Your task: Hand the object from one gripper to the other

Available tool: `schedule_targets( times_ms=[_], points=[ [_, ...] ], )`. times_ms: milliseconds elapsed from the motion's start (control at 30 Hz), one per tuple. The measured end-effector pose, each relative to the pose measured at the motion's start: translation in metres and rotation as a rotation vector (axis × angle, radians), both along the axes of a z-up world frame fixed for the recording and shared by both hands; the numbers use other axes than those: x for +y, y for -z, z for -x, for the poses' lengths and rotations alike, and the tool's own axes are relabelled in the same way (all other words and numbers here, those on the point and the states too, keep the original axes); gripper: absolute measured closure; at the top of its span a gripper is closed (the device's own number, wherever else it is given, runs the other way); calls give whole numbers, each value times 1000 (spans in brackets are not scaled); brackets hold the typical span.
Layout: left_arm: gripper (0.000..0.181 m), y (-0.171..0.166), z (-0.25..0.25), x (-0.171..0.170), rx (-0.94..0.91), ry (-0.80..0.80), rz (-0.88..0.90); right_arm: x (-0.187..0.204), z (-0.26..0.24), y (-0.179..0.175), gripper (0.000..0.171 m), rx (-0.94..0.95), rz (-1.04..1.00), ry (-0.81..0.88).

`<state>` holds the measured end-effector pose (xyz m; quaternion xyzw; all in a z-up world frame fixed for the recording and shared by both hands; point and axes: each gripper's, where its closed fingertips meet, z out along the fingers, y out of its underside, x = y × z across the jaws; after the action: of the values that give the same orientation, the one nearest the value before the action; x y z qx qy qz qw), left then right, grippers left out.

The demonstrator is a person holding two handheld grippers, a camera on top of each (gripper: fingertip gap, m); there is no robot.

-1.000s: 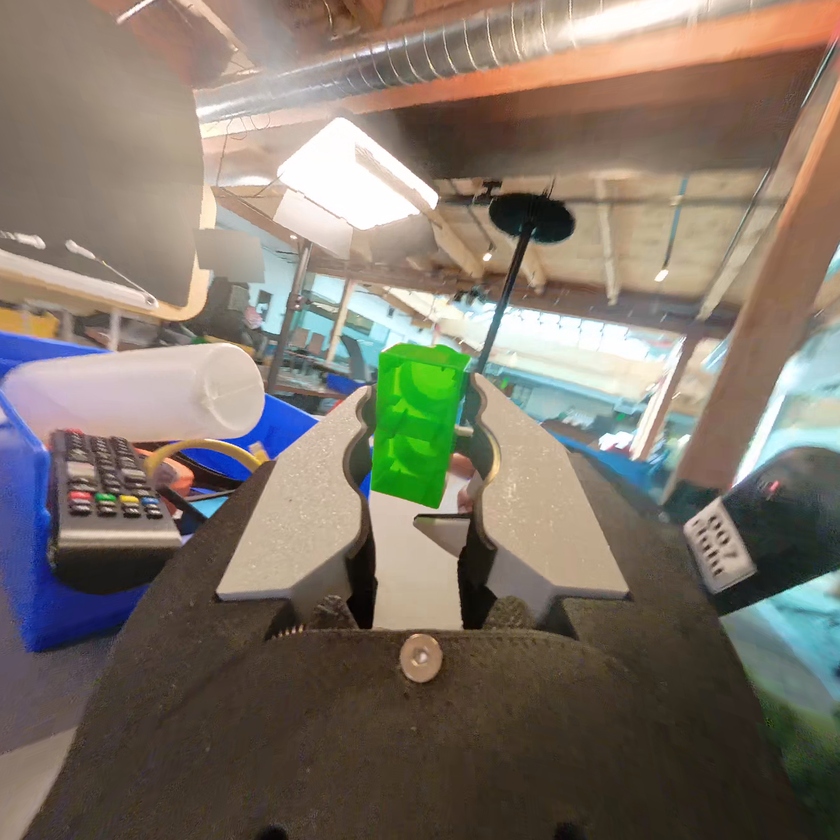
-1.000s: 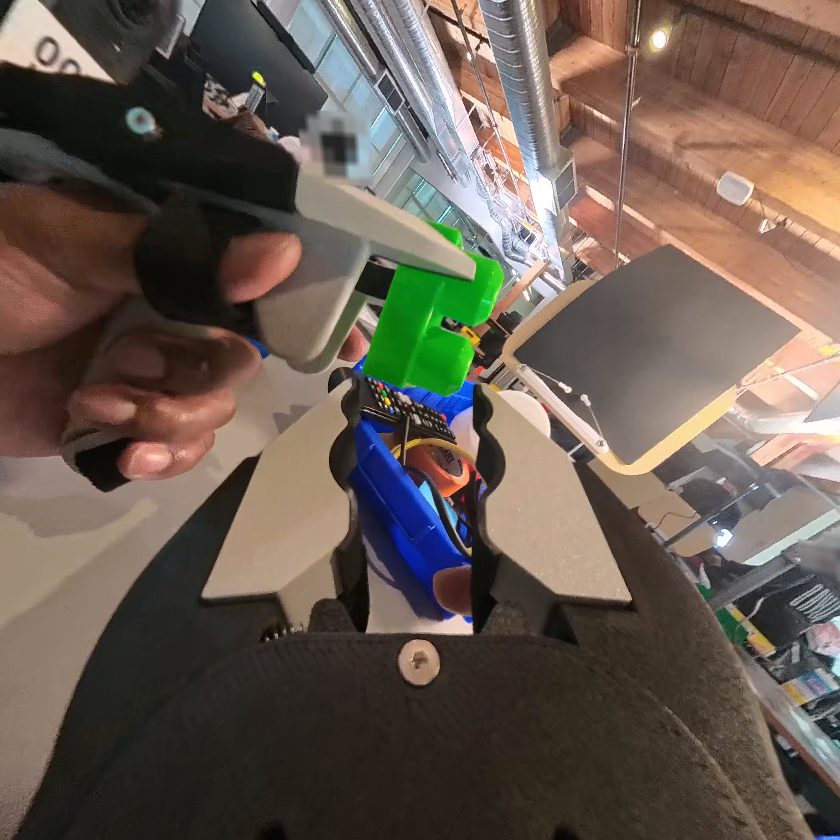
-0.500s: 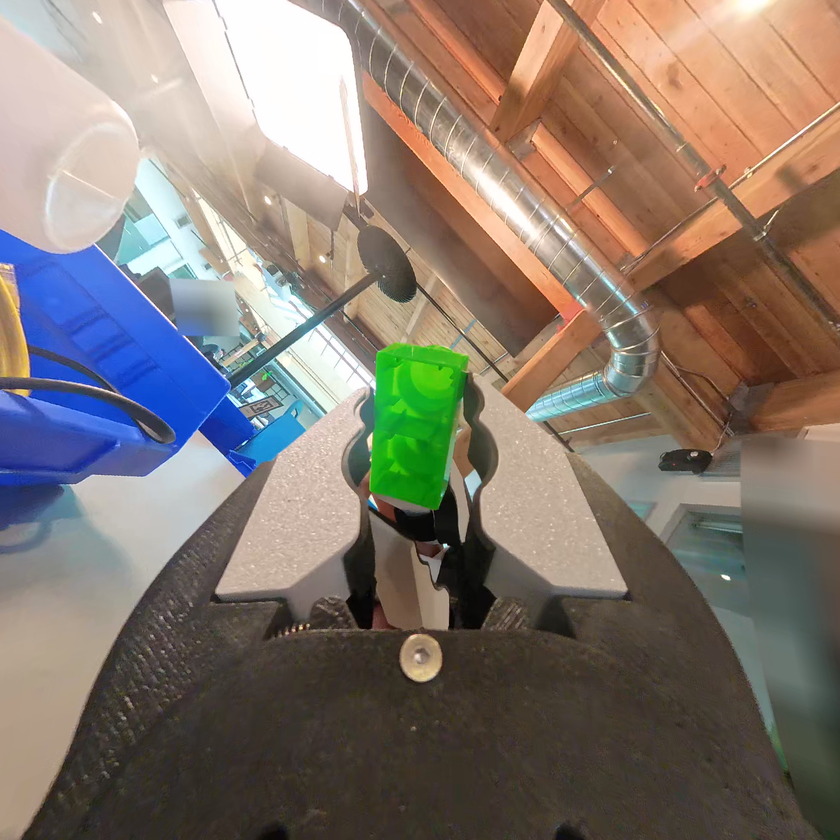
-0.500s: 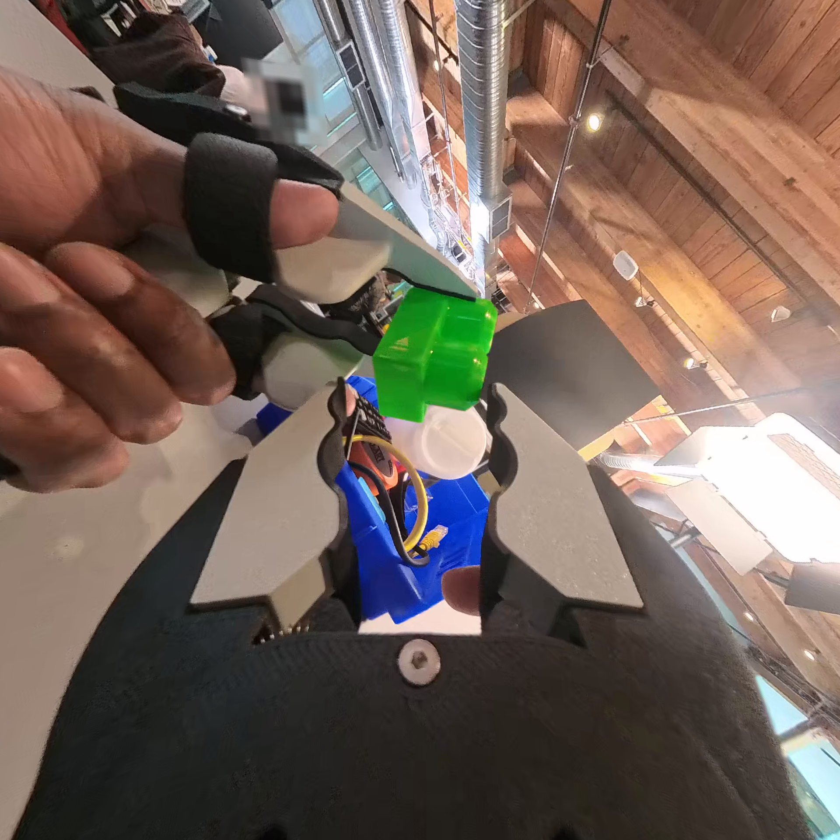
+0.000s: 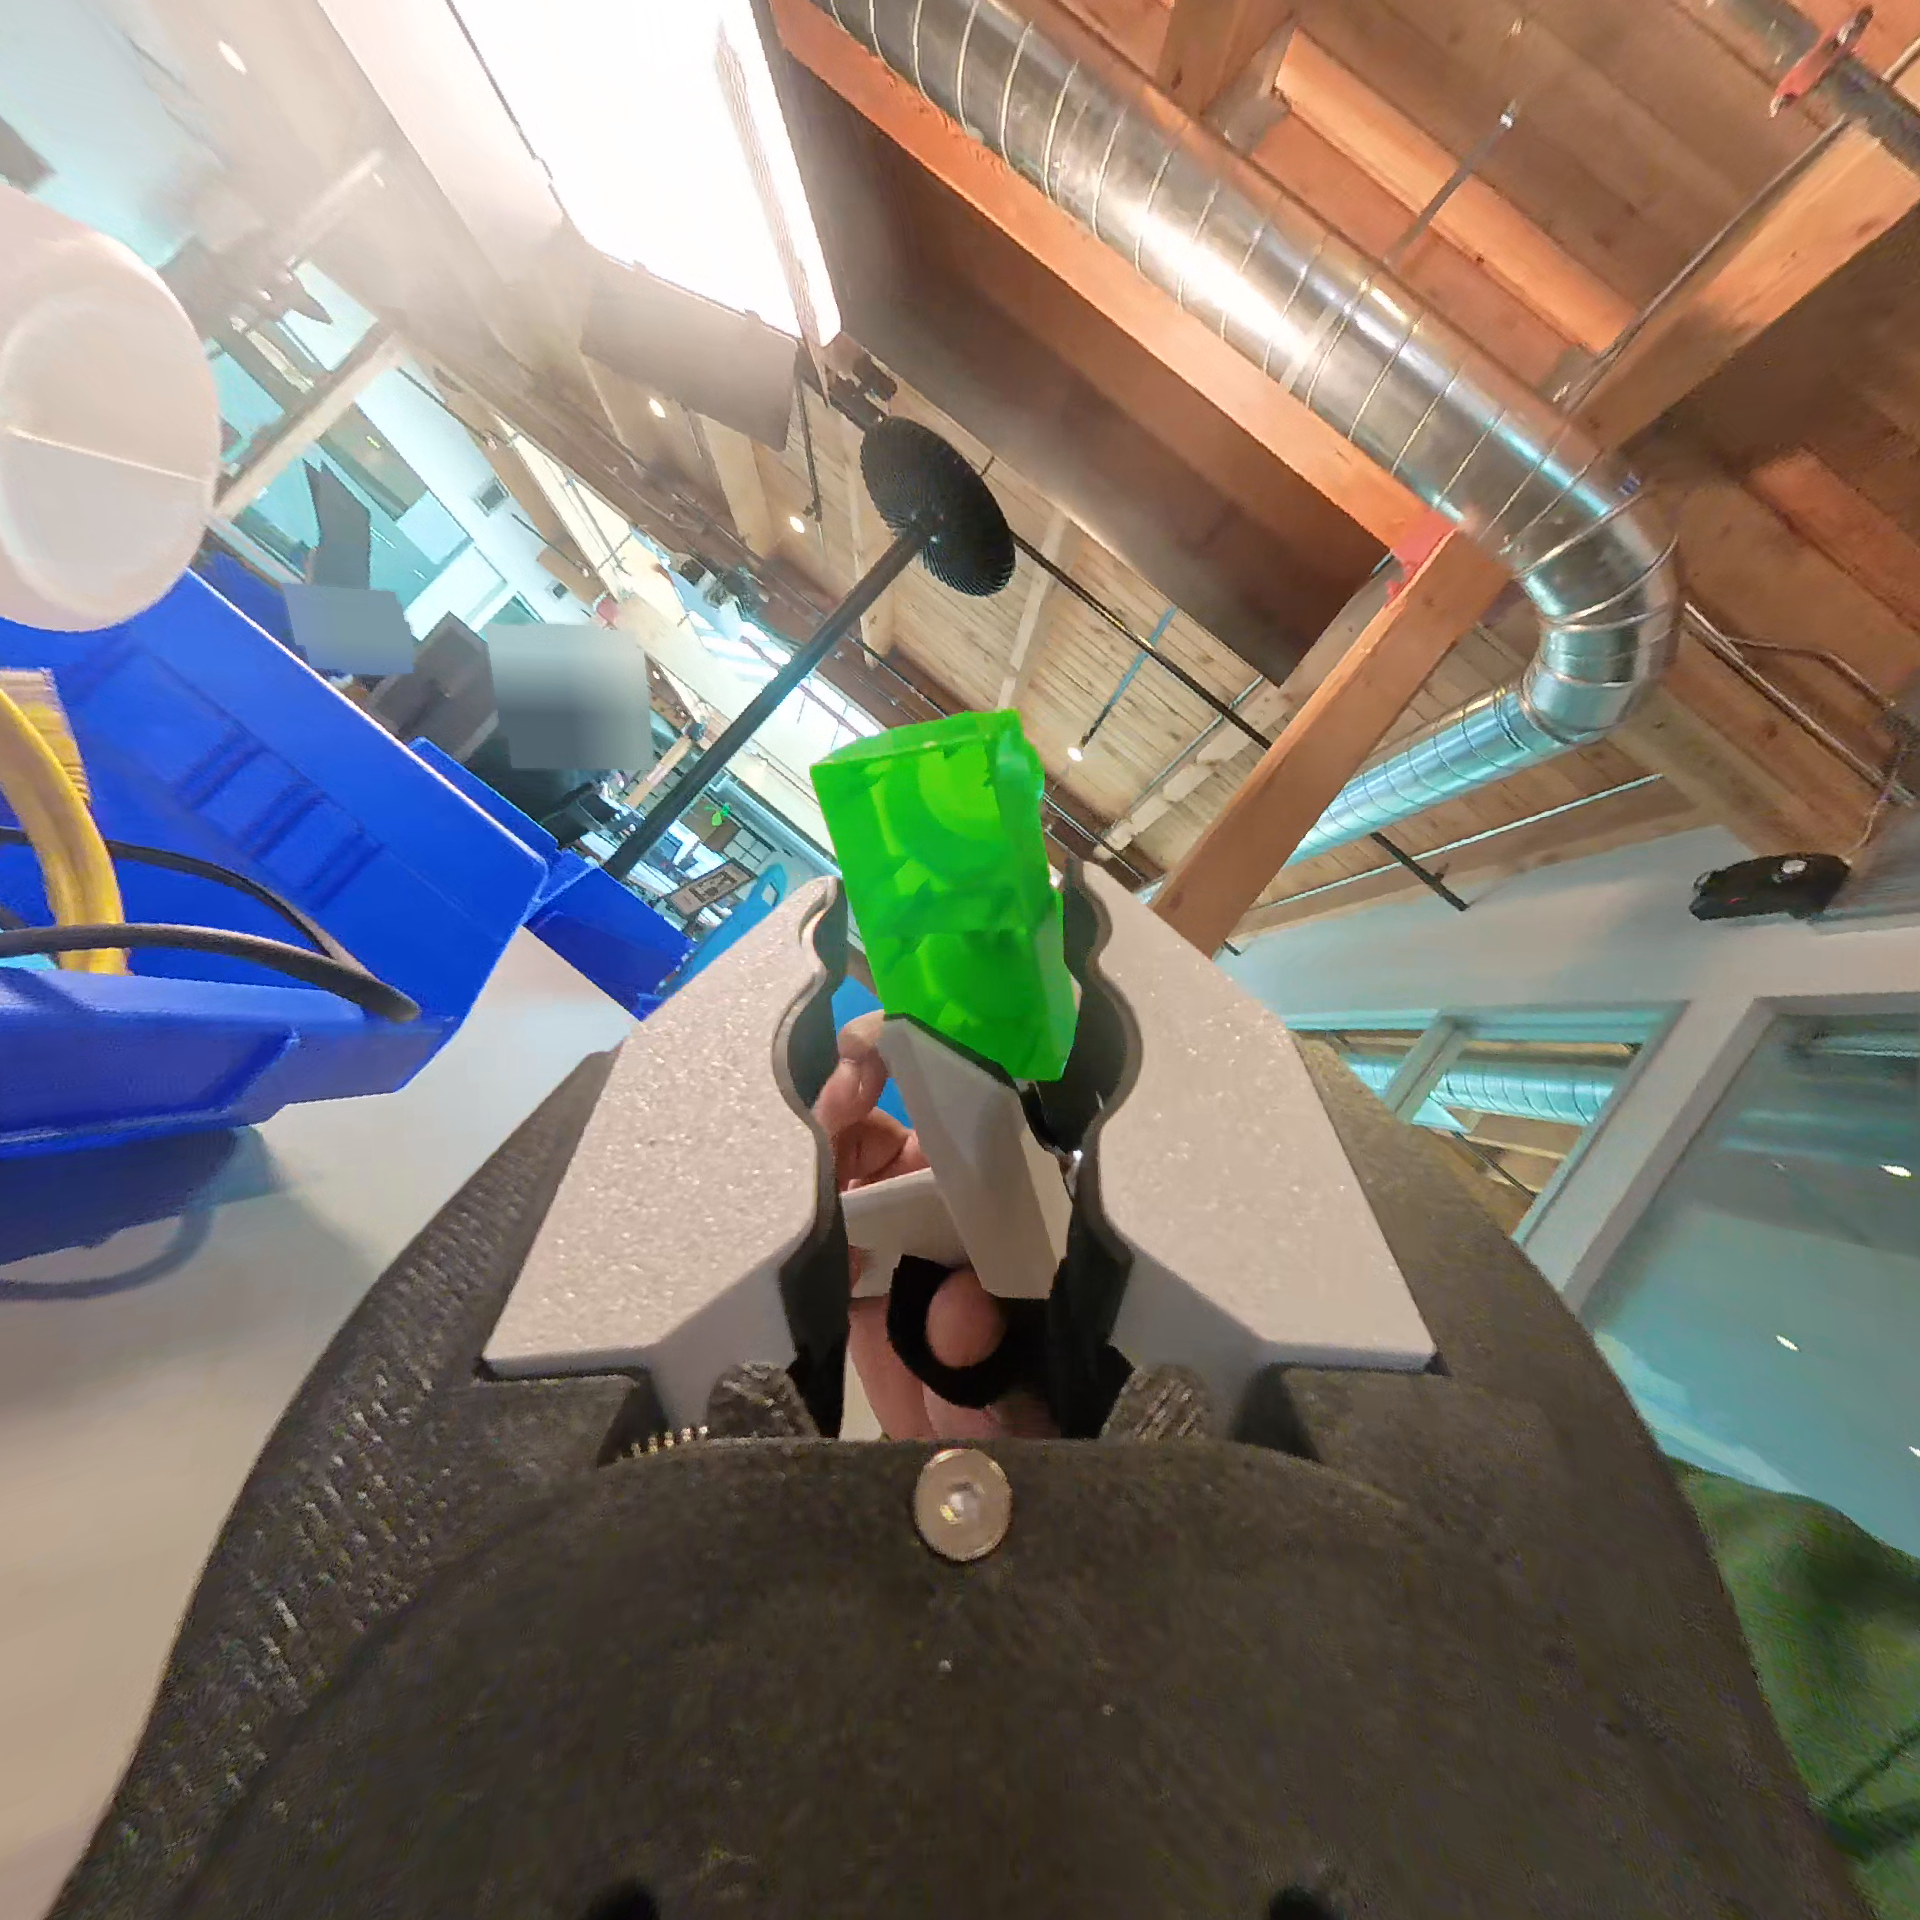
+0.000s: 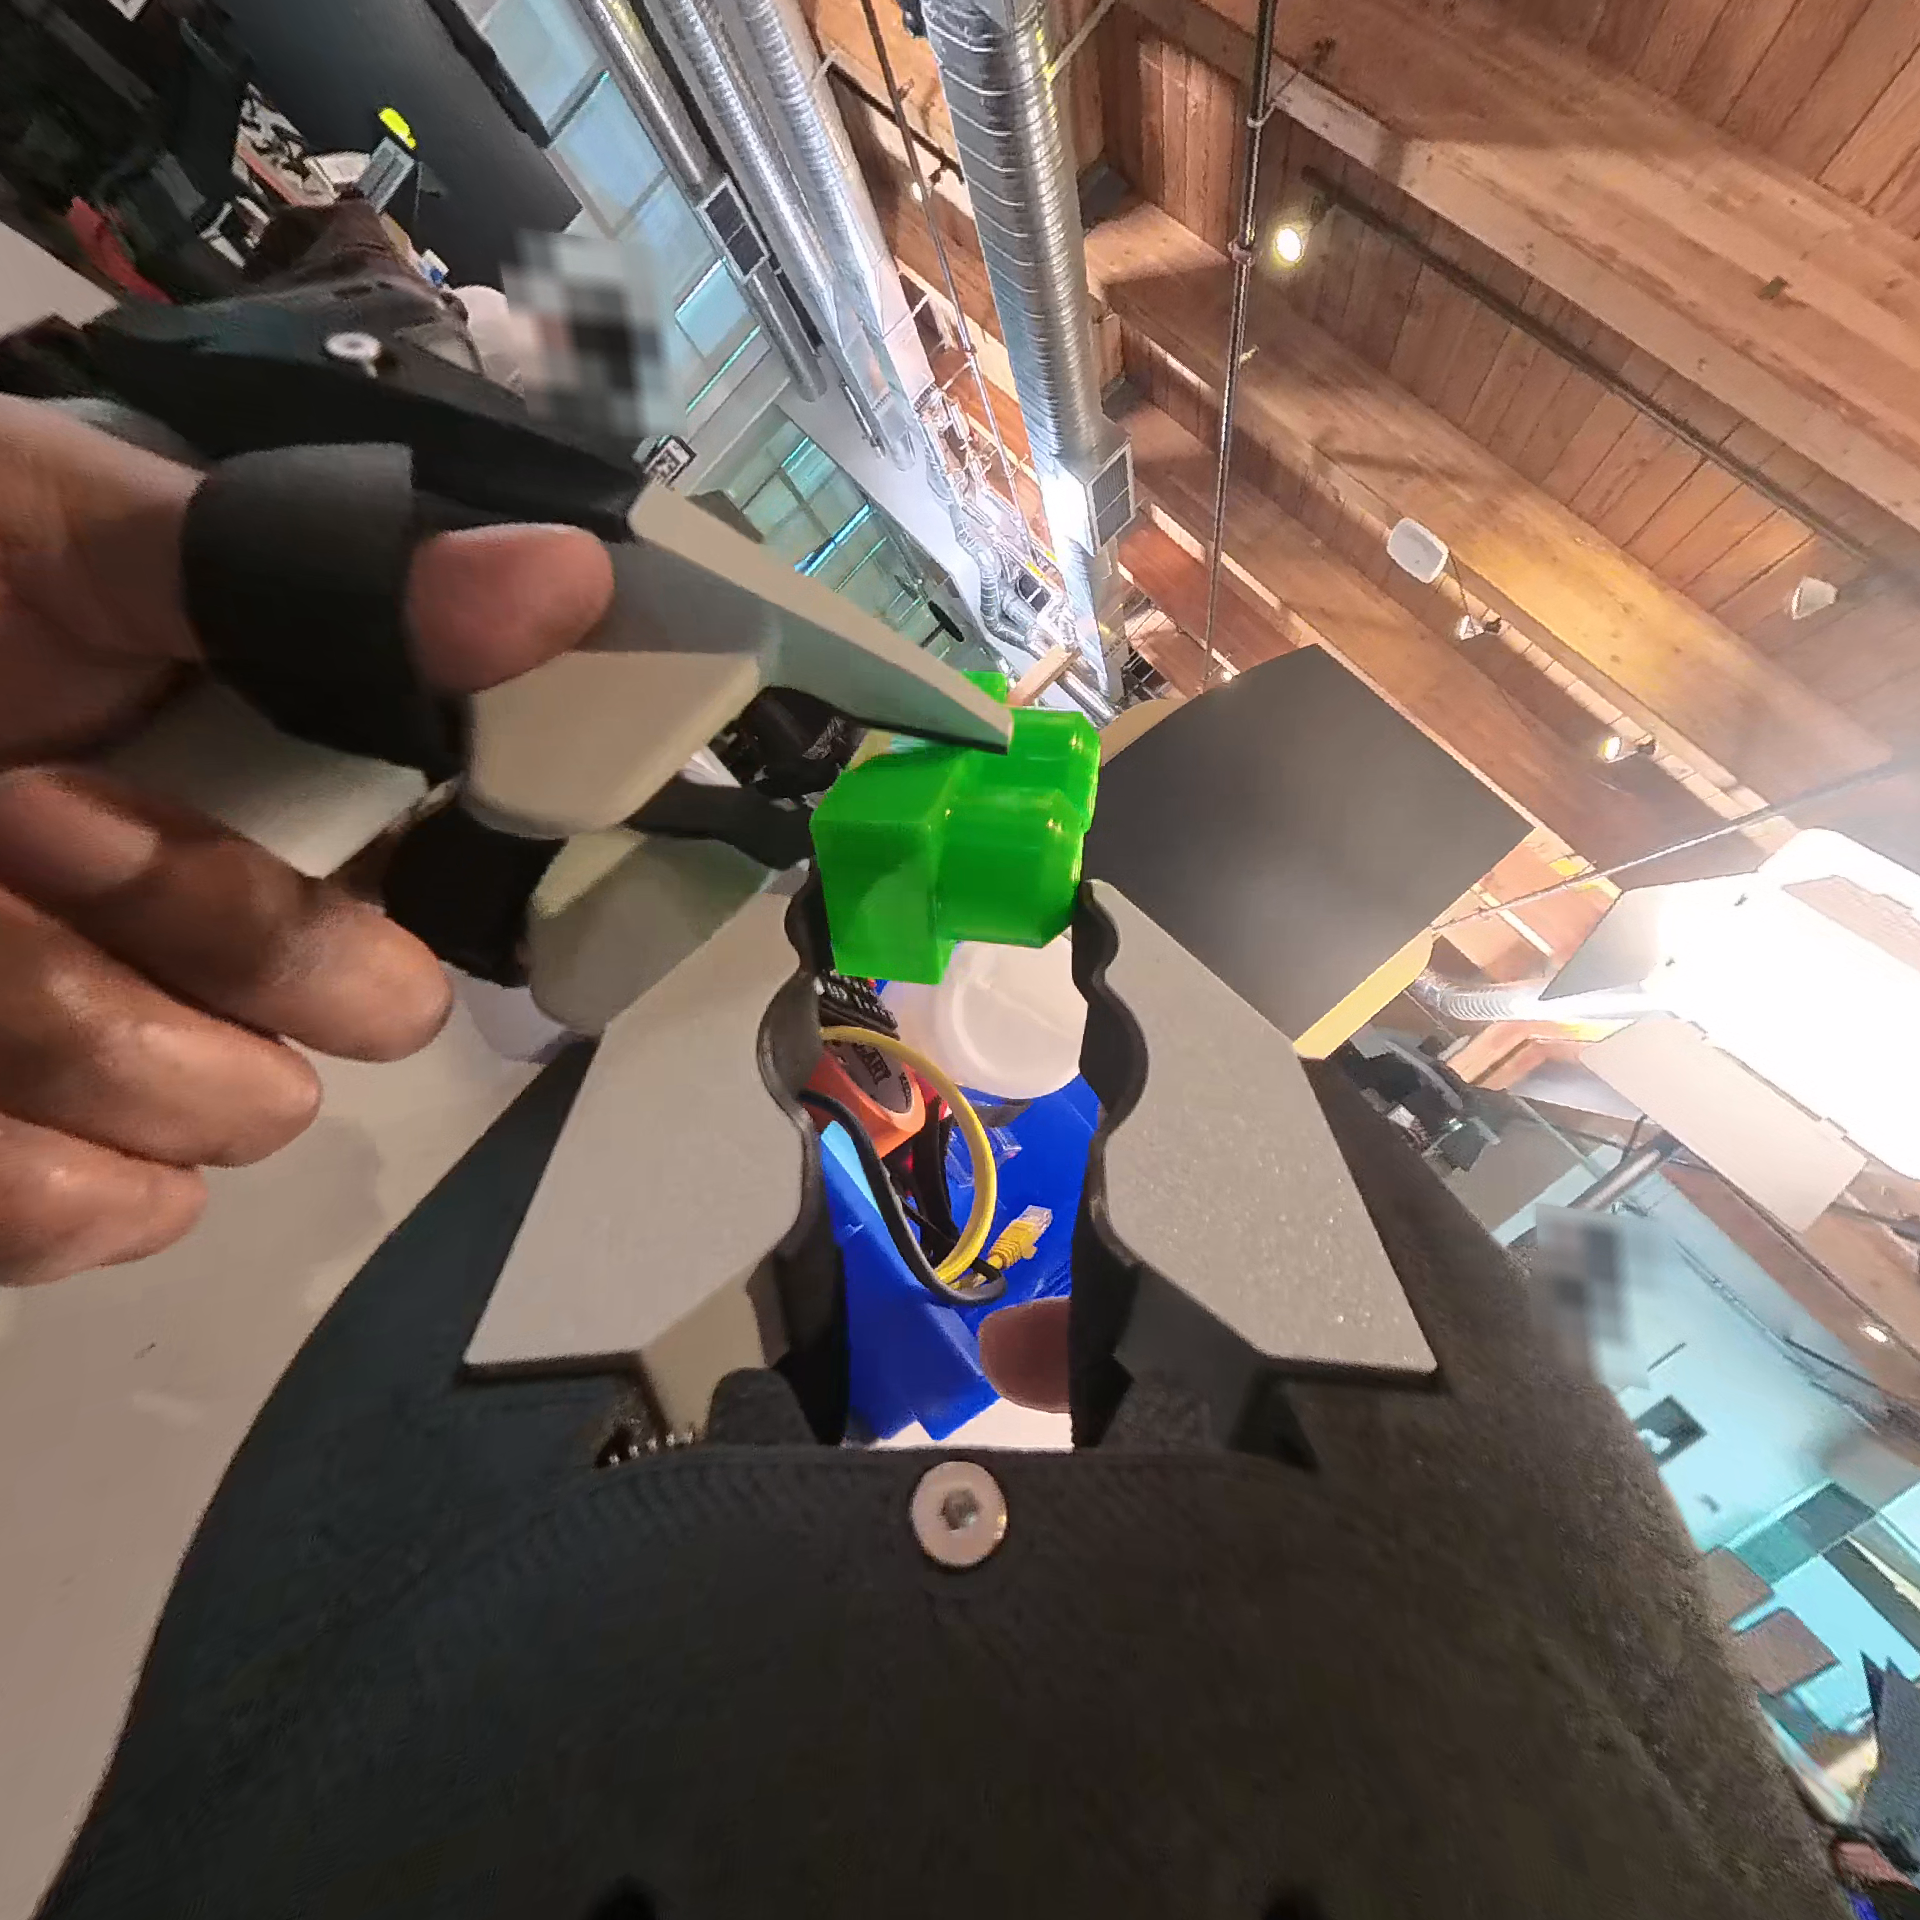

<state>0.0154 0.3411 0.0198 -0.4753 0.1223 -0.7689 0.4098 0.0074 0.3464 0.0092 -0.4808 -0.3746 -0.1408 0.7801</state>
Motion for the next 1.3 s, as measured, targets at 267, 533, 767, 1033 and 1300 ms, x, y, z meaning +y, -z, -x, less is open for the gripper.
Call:
schedule_targets(
  times_ms=[267, 533, 767, 1033, 1300],
  points=[
    [138, 3, -11, -13, 14, 112, 7, 0, -4, -5, 123, 58, 18, -19],
    [142, 4, -13, -18, 26, 131, -14, 0, -4, -4, 123, 70, 31, -33],
    [144, 8, -9, -9, 144, -46, -118, 6, -4, 6, 122, 72, 104, -37],
    [143, -4, 14, 8, 333, -549, -399, 13, -10, 17, 113, 234, 352, -135],
    [143, 5, 7, 10, 609, -811, -656, 23, -37, 9, 119, 528, 500, -193]
  ],
)
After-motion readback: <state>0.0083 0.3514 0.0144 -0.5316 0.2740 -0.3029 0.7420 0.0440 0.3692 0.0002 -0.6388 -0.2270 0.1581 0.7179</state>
